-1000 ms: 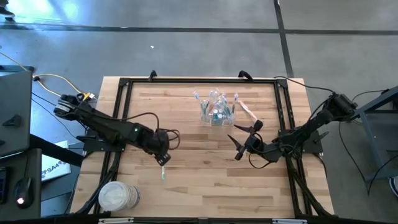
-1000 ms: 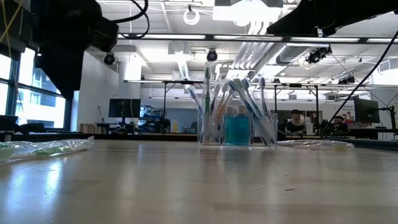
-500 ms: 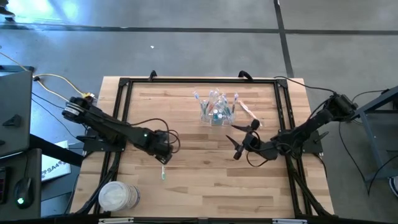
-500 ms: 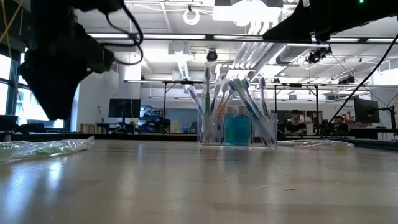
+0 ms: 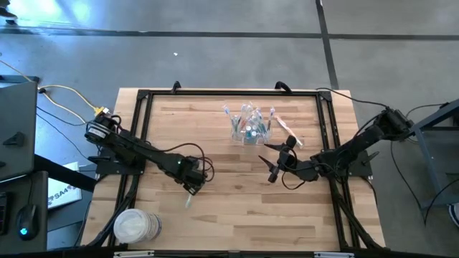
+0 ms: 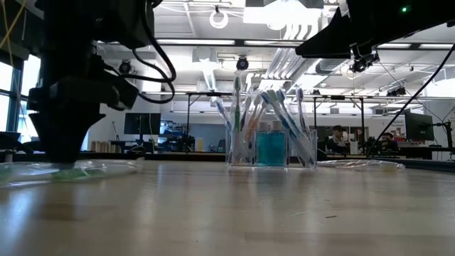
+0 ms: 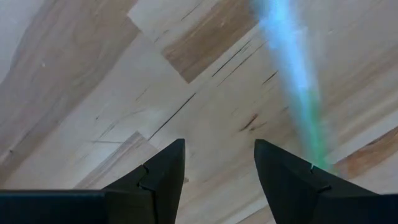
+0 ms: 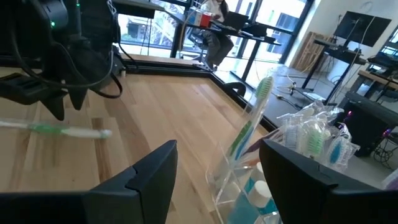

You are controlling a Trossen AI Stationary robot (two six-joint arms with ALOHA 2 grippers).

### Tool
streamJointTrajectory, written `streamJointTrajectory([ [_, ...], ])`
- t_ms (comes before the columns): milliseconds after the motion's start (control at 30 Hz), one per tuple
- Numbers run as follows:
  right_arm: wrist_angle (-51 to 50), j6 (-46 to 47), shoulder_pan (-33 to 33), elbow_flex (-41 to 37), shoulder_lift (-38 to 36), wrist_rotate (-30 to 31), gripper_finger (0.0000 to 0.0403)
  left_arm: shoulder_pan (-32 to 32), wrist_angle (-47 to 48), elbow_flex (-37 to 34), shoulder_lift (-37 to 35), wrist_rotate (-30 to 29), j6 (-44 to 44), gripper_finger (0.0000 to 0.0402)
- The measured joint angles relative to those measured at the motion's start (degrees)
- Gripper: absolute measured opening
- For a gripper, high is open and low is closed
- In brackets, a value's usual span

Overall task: Pick & Place toothbrushing station
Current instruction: Put the green toothbrush into the transparent organizer

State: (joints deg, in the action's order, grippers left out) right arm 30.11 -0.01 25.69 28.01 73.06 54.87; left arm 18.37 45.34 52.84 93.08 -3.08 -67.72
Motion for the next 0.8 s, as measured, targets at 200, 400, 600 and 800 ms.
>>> streamJointTrajectory([
  [200, -0.14, 0.10, 0.00, 0.00, 0.00, 0.00, 0.0222, -0.02, -0.24, 0.00, -0.11, -0.73, 1.54, 0.0188],
  [400, -0.29, 0.20, 0.00, 0.00, 0.00, 0.00, 0.0222, -0.02, 4.06, 1.91, -1.50, -3.77, 4.57, 0.0188],
  [600, -0.31, -0.02, 0.00, 0.00, 0.00, 0.00, 0.0222, 0.15, 3.96, 5.74, -3.13, -4.47, 8.50, 0.0188],
  [800, -0.50, -0.04, 0.00, 0.00, 0.00, -0.02, 0.0222, 0.02, -3.66, 4.21, -2.08, -0.77, 10.95, 0.0188],
])
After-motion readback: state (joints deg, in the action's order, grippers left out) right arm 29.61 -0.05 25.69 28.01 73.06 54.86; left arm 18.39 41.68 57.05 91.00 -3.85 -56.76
